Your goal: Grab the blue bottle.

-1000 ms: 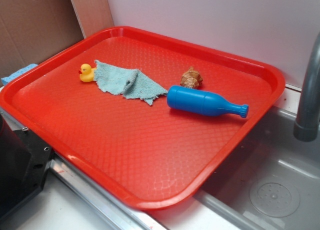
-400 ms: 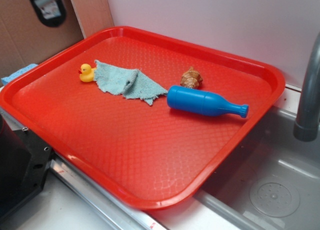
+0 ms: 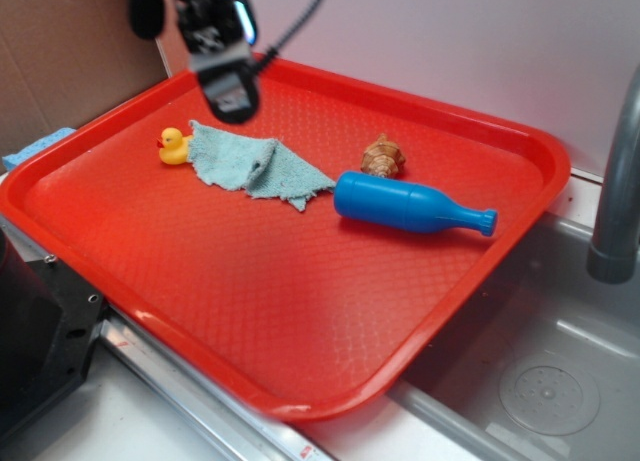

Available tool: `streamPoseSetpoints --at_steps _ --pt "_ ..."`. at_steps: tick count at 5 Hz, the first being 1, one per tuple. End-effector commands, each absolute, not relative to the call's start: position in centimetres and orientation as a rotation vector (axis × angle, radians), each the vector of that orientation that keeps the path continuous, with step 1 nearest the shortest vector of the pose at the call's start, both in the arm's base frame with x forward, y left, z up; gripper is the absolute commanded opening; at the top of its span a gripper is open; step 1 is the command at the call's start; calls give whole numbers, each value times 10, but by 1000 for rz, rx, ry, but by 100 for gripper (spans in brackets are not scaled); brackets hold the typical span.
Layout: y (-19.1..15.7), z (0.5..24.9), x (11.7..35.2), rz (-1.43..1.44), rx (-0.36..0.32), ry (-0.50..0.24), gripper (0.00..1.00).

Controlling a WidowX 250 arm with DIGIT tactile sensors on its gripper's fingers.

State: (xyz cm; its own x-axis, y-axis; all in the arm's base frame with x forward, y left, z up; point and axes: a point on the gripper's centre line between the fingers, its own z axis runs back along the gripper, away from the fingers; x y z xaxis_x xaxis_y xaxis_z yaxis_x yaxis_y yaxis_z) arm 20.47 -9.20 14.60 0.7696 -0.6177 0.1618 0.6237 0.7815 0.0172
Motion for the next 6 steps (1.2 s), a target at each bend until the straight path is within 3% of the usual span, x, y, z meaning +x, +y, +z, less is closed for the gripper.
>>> streamPoseSetpoints --at_steps 1,3,5,6 --pt "-129 116 256 -851 -90 -254 100" --pt "-140 65 289 -943 -37 -209 100" --pt "-144 33 281 -1026 -39 -165 100" --pt "-145 30 276 -1038 -22 -159 16"
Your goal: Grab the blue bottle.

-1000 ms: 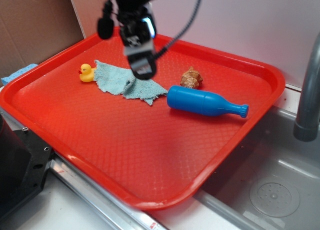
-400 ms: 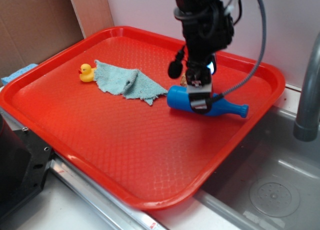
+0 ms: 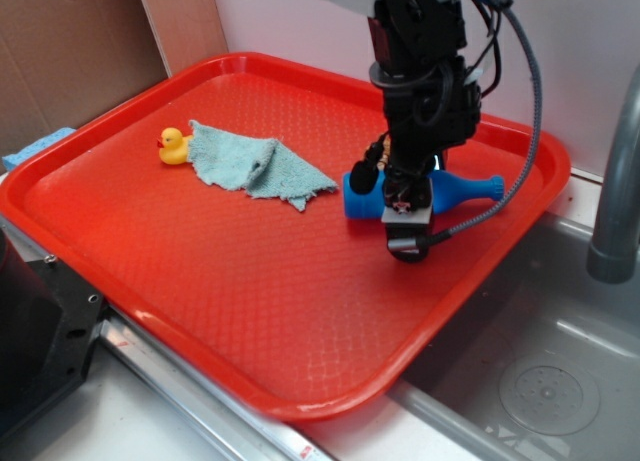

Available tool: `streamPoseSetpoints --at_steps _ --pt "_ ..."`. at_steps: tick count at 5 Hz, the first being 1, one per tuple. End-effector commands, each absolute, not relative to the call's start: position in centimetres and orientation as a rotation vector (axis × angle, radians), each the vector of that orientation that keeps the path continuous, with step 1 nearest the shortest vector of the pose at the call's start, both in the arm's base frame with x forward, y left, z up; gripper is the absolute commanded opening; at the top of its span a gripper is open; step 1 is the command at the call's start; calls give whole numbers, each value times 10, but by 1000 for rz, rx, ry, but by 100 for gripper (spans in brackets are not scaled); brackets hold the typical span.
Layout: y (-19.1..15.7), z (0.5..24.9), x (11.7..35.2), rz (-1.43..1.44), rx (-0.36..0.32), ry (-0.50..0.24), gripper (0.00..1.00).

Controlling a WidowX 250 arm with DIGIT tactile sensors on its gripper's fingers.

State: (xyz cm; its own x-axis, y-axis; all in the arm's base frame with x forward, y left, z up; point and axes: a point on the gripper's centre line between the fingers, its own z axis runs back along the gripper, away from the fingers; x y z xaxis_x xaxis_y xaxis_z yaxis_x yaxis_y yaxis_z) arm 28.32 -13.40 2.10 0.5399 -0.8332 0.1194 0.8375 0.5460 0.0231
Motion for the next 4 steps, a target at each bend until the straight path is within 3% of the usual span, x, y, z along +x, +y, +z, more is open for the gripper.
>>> streamPoseSetpoints --at_steps 1,3,4 --pt "-143 37 273 -1022 -36 -158 0" --pt "-107 119 250 -592 92 -155 0" --pt "-90 139 241 -345 80 -79 0"
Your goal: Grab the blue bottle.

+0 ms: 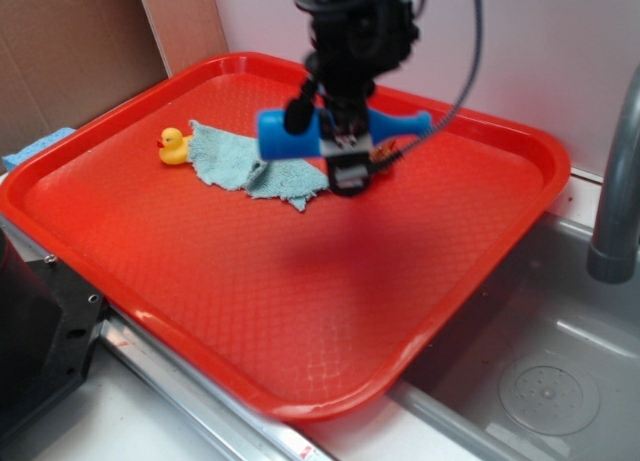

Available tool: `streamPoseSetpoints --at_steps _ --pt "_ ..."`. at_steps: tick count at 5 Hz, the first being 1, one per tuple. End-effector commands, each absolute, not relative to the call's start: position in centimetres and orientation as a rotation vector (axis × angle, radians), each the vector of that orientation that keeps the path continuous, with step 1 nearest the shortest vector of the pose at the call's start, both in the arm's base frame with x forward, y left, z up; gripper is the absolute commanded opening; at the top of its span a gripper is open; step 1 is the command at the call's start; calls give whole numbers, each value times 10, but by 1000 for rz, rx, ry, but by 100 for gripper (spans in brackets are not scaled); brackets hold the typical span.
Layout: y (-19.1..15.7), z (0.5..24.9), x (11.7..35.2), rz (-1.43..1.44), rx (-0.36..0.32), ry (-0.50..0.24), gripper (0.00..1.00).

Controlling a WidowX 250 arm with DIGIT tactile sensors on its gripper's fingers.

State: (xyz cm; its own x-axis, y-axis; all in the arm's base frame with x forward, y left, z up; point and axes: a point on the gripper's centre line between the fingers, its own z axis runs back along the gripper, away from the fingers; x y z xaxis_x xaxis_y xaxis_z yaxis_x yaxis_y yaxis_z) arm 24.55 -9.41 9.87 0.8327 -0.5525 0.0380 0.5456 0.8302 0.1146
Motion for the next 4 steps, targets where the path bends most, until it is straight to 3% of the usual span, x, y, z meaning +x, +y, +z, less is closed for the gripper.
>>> streamPoseSetpoints --at_steps 1,3,4 --pt "-64 151 221 -98 57 -15 0" --pt "-38 157 186 147 57 -7 0" --pt "-33 152 181 132 7 -44 0"
